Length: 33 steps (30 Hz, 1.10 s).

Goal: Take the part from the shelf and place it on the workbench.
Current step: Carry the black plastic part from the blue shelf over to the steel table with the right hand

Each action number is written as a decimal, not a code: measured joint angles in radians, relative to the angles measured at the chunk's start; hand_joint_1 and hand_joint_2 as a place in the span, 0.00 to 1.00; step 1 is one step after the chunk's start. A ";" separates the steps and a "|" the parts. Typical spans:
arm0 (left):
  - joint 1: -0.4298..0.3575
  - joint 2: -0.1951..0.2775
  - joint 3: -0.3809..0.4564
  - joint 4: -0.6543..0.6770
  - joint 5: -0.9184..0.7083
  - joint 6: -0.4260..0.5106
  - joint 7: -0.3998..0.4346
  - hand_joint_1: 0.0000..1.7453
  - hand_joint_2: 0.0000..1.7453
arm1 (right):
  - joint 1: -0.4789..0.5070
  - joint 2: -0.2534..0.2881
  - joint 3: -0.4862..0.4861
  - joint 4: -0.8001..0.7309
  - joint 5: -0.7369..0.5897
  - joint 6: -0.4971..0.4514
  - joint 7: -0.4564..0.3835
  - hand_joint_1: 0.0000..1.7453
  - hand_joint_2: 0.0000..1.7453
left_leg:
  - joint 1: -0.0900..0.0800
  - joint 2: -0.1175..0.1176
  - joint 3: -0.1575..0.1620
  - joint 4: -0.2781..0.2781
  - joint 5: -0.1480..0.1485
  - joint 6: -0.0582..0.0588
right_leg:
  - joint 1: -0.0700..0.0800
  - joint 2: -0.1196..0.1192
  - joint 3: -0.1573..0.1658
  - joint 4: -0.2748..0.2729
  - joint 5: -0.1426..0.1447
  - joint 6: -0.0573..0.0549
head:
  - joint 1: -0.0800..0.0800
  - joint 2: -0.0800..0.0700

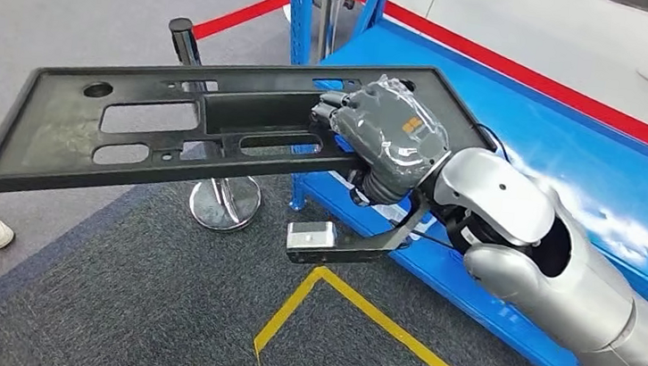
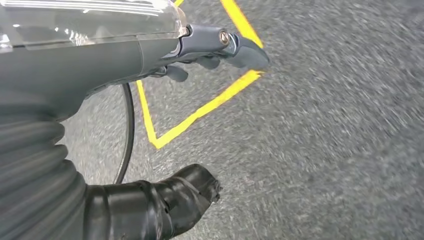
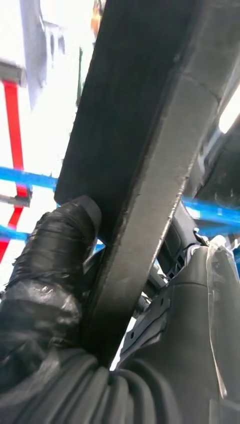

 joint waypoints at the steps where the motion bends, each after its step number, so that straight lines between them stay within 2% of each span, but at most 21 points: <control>1: -0.001 0.000 0.000 0.000 0.000 0.000 0.000 0.00 1.00 | 0.001 0.000 0.001 0.001 0.000 0.000 0.000 1.00 1.00 | 0.001 0.012 -0.025 0.063 -0.029 -0.003 | 0.002 -0.015 -0.003 0.002 0.000 0.000 | 0.000 0.000; 2: -0.001 0.001 0.000 0.000 0.000 0.000 0.000 0.00 1.00 | 0.002 0.000 0.002 0.001 0.000 0.001 0.000 1.00 1.00 | 0.002 0.017 -0.041 0.106 -0.046 -0.006 | 0.003 -0.029 -0.006 0.005 0.000 0.000 | 0.000 0.000; 3: 0.000 0.001 0.000 0.000 0.000 0.000 0.000 0.00 1.00 | 0.003 0.000 0.004 0.002 0.000 0.001 0.000 1.00 1.00 | 0.002 0.020 -0.038 0.113 -0.044 -0.008 | 0.003 -0.043 -0.010 0.009 -0.001 0.001 | 0.000 0.000; 5: 0.002 0.002 0.000 0.000 0.000 0.000 0.000 0.00 1.00 | 0.003 0.000 0.006 0.003 0.000 0.001 0.000 1.00 1.00 | 0.002 0.034 0.027 0.016 0.000 -0.009 | 0.003 -0.070 -0.016 0.018 -0.005 0.005 | 0.000 0.000; 7: 0.001 0.003 0.000 0.000 0.000 0.000 0.000 0.00 1.00 | 0.002 0.000 0.006 0.003 0.000 0.001 0.000 1.00 1.00 | -0.003 0.059 0.099 -0.101 0.032 0.003 | 0.006 -0.093 -0.017 0.027 -0.011 0.014 | 0.000 0.000; 8: 0.001 0.003 0.000 0.000 0.000 0.000 0.000 0.00 1.00 | 0.001 0.000 0.006 0.003 0.000 0.000 0.000 1.00 1.00 | -0.006 0.065 0.114 -0.129 0.036 0.011 | 0.008 -0.102 -0.017 0.029 -0.014 0.018 | 0.000 0.000; 11: 0.003 0.004 0.000 0.000 0.000 0.001 0.001 0.00 1.00 | -0.002 0.000 0.008 0.005 0.000 0.001 0.000 1.00 1.00 | -0.007 0.045 0.113 -0.142 0.042 0.031 | 0.011 -0.119 -0.014 0.030 -0.018 0.034 | 0.001 0.000; 13: 0.003 0.004 0.000 0.000 -0.001 0.002 0.002 0.00 1.00 | -0.003 0.000 0.009 0.007 0.000 0.002 0.000 1.00 1.00 | -0.002 0.027 0.112 -0.148 0.049 0.043 | 0.006 -0.079 -0.026 0.063 -0.046 0.043 | 0.002 0.000; 15: 0.001 0.004 0.000 0.000 -0.001 0.002 0.002 0.00 1.00 | -0.003 -0.001 0.010 0.009 0.000 0.003 0.000 1.00 1.00 | -0.002 0.011 0.108 -0.151 0.055 0.052 | 0.000 -0.022 -0.072 0.169 -0.112 0.049 | 0.002 0.000; 17: 0.000 0.005 0.000 0.000 -0.002 0.002 0.003 0.00 1.00 | 0.000 -0.003 0.014 0.013 0.000 0.004 -0.001 1.00 1.00 | -0.003 -0.010 0.101 -0.150 0.059 0.056 | 0.000 -0.003 -0.126 0.285 -0.159 0.050 | 0.002 0.000; 18: 0.000 0.005 0.000 0.000 -0.002 0.002 0.004 0.00 1.00 | 0.002 -0.003 0.015 0.015 0.000 0.004 -0.001 1.00 1.00 | -0.004 -0.023 0.099 -0.149 0.061 0.057 | -0.001 -0.001 -0.135 0.302 -0.154 0.050 | 0.002 0.000; 19: 0.001 0.005 0.000 -0.001 -0.003 0.002 0.005 0.00 1.00 | 0.004 -0.003 0.017 0.017 0.000 0.005 -0.002 1.00 1.00 | -0.004 -0.036 0.098 -0.148 0.062 0.056 | -0.001 0.002 -0.125 0.282 -0.131 0.048 | 0.002 0.000; 20: 0.002 0.005 0.000 -0.002 -0.003 0.001 0.006 0.00 1.00 | 0.004 -0.003 0.017 0.018 0.000 0.005 -0.002 1.00 1.00 | -0.004 -0.050 0.098 -0.147 0.064 0.054 | -0.001 0.009 -0.098 0.227 -0.094 0.044 | 0.002 0.000; 22: 0.001 0.003 0.000 -0.004 -0.003 -0.002 0.011 0.00 1.00 | 0.002 -0.003 0.018 0.021 0.000 0.006 -0.004 1.00 1.00 | -0.004 -0.075 0.094 -0.143 0.067 0.048 | -0.003 0.055 -0.037 0.098 -0.037 0.034 | 0.001 0.000; 24: 0.001 0.002 0.000 -0.007 -0.003 -0.003 0.014 0.00 1.00 | 0.000 -0.004 0.019 0.023 0.000 0.007 -0.007 1.00 1.00 | 0.000 -0.096 0.084 -0.143 0.074 0.037 | -0.001 0.086 -0.014 0.039 -0.024 0.029 | 0.001 0.000; 26: 0.004 0.001 0.000 -0.008 -0.003 -0.004 0.015 0.00 1.00 | -0.002 -0.005 0.025 0.026 0.000 0.008 -0.009 1.00 1.00 | 0.004 -0.120 0.077 -0.148 0.084 0.021 | 0.000 0.067 -0.014 0.030 -0.019 0.024 | 0.002 0.000; 27: 0.005 0.001 0.000 -0.008 -0.003 -0.004 0.015 0.00 1.00 | -0.003 -0.004 0.029 0.028 0.000 0.008 -0.010 1.00 1.00 | 0.003 -0.115 0.074 -0.145 0.083 0.017 | -0.002 0.053 -0.010 0.021 -0.013 0.019 | 0.002 0.000; 29: 0.005 0.002 0.000 -0.008 -0.004 -0.004 0.015 0.00 1.00 | -0.006 -0.004 0.034 0.031 -0.001 0.008 -0.013 1.00 1.00 | -0.002 -0.062 0.047 -0.093 0.049 0.011 | -0.005 0.022 -0.003 0.003 -0.002 0.008 | -0.002 0.000; 30: 0.004 0.003 0.000 -0.008 -0.004 -0.003 0.015 0.00 1.00 | -0.007 -0.004 0.035 0.032 -0.002 0.008 -0.014 1.00 1.00 | -0.003 -0.024 0.021 -0.037 0.017 0.010 | -0.002 0.006 -0.002 -0.001 0.001 0.005 | -0.003 0.000; 31: 0.003 0.004 0.000 -0.008 -0.004 -0.004 0.015 0.00 1.00 | -0.008 -0.004 0.037 0.033 -0.002 0.008 -0.015 1.00 1.00 | -0.002 0.001 -0.009 0.030 -0.017 0.007 | 0.000 -0.009 -0.003 -0.001 0.002 0.004 | -0.005 0.000; 33: 0.002 0.004 0.000 -0.008 -0.004 -0.004 0.015 0.00 1.00 | -0.008 -0.003 0.044 0.037 -0.003 0.008 -0.018 1.00 1.00 | 0.001 0.018 -0.045 0.120 -0.049 0.002 | 0.003 -0.039 -0.006 0.000 0.001 0.004 | -0.005 0.000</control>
